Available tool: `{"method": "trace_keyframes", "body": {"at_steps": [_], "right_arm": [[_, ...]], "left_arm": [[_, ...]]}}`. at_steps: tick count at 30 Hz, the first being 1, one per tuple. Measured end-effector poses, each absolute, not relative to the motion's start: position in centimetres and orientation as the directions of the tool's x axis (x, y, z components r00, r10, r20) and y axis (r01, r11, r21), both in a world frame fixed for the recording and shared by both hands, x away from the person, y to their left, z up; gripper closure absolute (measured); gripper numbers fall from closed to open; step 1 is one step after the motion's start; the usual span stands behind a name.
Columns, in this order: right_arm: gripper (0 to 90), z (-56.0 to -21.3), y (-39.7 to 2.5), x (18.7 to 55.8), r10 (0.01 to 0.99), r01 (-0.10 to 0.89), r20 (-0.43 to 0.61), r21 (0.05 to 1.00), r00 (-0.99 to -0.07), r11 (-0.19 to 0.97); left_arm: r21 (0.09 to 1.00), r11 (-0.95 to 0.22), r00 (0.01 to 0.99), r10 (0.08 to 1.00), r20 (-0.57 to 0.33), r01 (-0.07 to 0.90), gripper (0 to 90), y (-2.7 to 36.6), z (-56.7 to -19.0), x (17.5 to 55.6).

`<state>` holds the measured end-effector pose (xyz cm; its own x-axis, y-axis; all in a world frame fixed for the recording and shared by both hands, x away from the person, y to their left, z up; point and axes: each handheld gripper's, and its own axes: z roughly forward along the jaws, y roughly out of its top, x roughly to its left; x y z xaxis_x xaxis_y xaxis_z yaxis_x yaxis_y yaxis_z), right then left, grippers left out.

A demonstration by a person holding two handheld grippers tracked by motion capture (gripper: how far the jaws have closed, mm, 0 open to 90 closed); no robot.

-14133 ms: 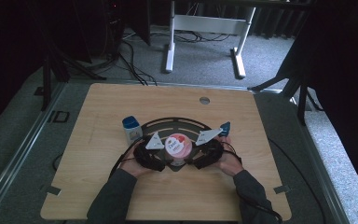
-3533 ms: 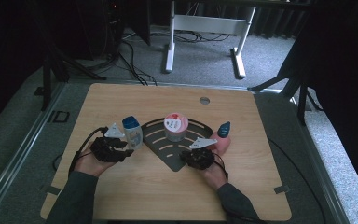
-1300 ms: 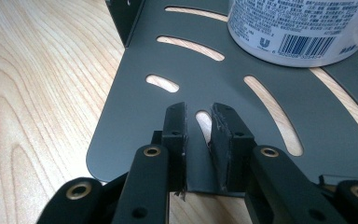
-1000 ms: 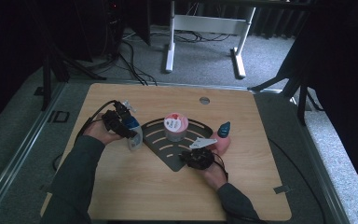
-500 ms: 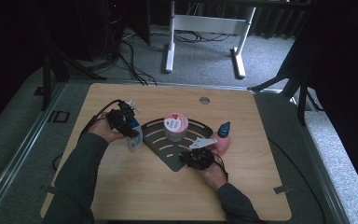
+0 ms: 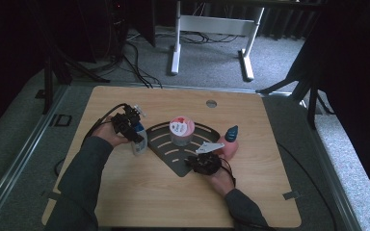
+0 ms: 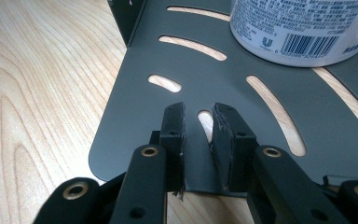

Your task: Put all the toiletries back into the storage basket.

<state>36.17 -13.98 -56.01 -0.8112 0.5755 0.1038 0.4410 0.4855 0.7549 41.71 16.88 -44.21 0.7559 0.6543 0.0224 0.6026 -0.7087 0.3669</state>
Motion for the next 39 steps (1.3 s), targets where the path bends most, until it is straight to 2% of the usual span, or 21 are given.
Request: {"method": "trace_keyframes", "body": {"at_steps": [15, 20, 39], "right_arm": [[74.2, -56.01, -13.98, 36.18, 0.574, 0.442, 0.106, 0.755, -0.812, 0.485], [74.1, -56.01, -13.98, 36.18, 0.574, 0.442, 0.106, 0.755, -0.812, 0.485], [74.1, -56.01, -13.98, 36.18, 0.575, 0.443, 0.108, 0.755, -0.811, 0.484]], "left_arm": [[0.300, -0.744, 0.774, 0.633, 0.032, 0.597, 48.8, 16.13, -44.13, 42.25], [0.296, -0.740, 0.773, 0.634, 0.009, 0.604, 52.2, 16.19, -44.12, 42.33], [0.278, -0.729, 0.758, 0.652, 0.007, 0.625, 54.8, 15.98, -44.02, 42.24]]}}
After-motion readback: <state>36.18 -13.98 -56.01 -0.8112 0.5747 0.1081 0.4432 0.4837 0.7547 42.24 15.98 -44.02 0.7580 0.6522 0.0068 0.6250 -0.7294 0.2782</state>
